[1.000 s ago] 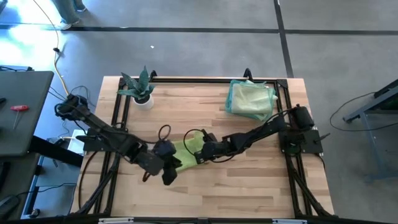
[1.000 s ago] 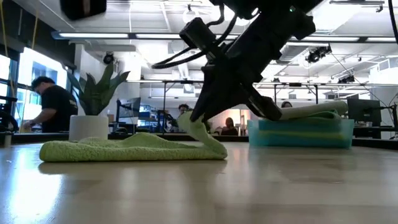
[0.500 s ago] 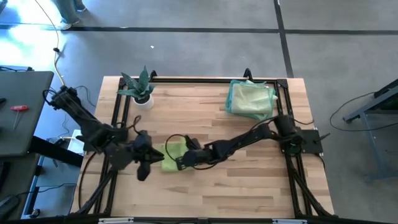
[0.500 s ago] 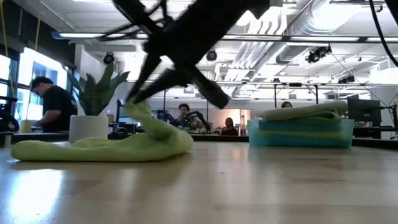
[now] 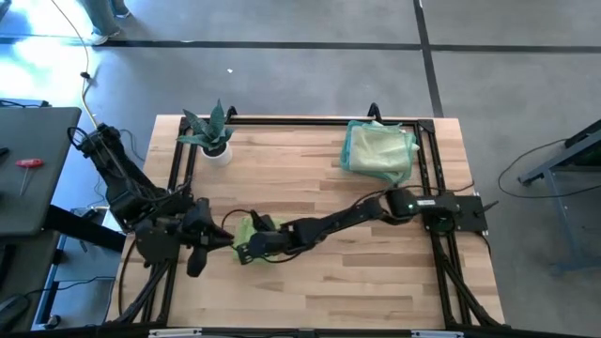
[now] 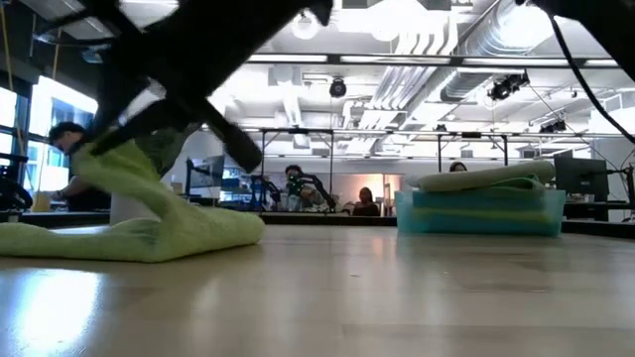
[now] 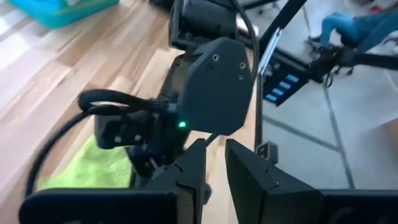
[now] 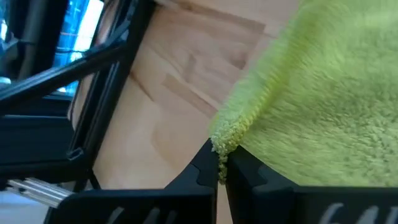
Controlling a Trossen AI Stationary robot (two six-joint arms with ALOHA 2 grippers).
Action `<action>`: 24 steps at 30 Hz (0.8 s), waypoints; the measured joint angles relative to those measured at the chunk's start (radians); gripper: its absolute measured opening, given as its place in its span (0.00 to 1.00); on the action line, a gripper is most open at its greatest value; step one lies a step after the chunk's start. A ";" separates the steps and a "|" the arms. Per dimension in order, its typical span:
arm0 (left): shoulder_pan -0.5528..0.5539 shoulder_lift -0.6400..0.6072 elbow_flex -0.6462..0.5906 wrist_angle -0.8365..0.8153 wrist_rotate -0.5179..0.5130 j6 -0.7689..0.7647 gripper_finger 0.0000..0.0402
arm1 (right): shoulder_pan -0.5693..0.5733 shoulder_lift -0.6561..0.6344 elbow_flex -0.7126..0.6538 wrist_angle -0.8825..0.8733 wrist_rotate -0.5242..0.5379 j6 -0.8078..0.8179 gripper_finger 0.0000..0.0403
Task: Fold microfiber towels
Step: Fold the light green microfiber cloth
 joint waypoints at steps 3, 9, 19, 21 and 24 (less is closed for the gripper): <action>-0.028 -0.002 0.000 0.005 -0.012 -0.005 0.13 | -0.001 0.048 0.066 -0.027 -0.006 -0.004 0.00; -0.061 -0.002 -0.001 0.000 -0.038 -0.014 0.13 | -0.004 0.087 0.112 -0.038 -0.012 0.004 0.00; -0.069 -0.002 -0.001 0.001 -0.050 -0.014 0.12 | -0.017 0.089 0.110 -0.022 -0.011 -0.036 0.00; -0.069 -0.002 -0.001 0.001 -0.050 -0.014 0.12 | -0.017 0.089 0.109 -0.024 -0.019 -0.067 0.00; -0.069 -0.002 -0.001 0.001 -0.050 -0.014 0.12 | -0.015 0.088 0.109 -0.016 -0.032 -0.082 0.03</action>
